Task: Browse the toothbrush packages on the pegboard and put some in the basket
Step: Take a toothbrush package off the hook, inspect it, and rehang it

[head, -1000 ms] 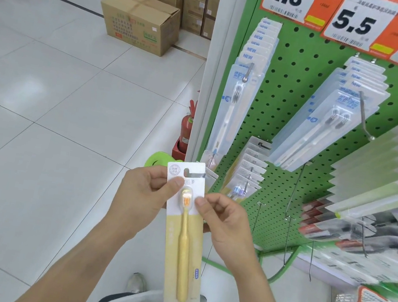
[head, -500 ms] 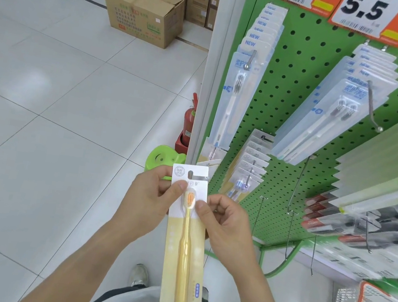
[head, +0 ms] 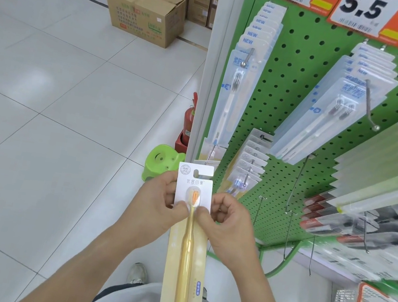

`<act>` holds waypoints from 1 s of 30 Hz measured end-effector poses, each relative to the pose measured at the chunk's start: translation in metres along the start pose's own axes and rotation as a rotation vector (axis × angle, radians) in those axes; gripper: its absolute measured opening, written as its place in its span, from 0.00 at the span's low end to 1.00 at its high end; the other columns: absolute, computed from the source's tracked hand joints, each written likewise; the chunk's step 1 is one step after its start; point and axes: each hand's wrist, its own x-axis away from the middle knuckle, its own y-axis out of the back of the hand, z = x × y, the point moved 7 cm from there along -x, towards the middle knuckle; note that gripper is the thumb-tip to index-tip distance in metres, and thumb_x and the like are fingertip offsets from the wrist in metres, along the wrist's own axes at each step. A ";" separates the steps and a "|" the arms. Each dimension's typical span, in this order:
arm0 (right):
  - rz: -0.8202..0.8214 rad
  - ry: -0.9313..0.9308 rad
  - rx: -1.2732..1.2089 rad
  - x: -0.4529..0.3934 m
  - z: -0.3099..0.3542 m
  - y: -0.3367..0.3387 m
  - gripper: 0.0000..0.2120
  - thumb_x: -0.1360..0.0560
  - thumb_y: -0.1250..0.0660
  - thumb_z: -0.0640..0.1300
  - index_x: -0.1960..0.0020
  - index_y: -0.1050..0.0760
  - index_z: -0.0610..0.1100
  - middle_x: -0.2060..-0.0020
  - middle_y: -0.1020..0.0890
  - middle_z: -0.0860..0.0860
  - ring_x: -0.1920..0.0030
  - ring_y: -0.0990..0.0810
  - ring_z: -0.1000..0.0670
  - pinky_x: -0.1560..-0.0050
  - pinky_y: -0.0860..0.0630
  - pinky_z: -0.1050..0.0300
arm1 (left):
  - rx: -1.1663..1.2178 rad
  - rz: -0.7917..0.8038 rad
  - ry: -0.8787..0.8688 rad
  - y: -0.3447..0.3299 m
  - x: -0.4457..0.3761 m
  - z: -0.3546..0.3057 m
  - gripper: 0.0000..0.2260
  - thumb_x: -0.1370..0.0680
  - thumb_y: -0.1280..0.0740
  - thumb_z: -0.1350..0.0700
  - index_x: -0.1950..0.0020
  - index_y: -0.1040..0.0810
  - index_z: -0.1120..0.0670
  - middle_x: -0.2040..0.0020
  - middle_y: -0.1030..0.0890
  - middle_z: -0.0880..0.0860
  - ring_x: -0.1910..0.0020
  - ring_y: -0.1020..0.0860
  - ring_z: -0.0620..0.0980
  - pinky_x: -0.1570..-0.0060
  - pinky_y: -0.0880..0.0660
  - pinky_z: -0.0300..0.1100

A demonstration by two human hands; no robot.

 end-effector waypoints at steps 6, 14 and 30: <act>0.003 0.000 0.034 0.002 -0.003 -0.005 0.06 0.28 0.27 0.36 0.56 0.22 0.46 0.64 0.16 0.47 0.66 0.23 0.52 0.63 0.22 0.49 | 0.018 -0.033 0.004 -0.001 0.004 0.006 0.23 0.25 0.36 0.73 0.34 0.25 0.55 0.47 0.14 0.50 0.49 0.15 0.49 0.54 0.20 0.37; -0.018 -0.007 -0.031 0.004 -0.012 0.005 0.08 0.31 0.29 0.37 0.52 0.21 0.45 0.59 0.16 0.45 0.63 0.23 0.52 0.59 0.22 0.52 | -0.022 0.071 0.063 -0.019 0.020 0.016 0.25 0.24 0.35 0.71 0.31 0.29 0.49 0.46 0.14 0.48 0.51 0.15 0.52 0.48 0.18 0.50; 0.251 -0.036 -0.038 0.023 -0.025 0.002 0.30 0.31 0.28 0.34 0.36 0.29 0.59 0.51 0.16 0.50 0.54 0.18 0.45 0.66 0.24 0.60 | -0.052 0.138 0.152 -0.018 0.030 0.024 0.28 0.25 0.33 0.70 0.31 0.33 0.47 0.52 0.13 0.53 0.60 0.15 0.52 0.56 0.20 0.39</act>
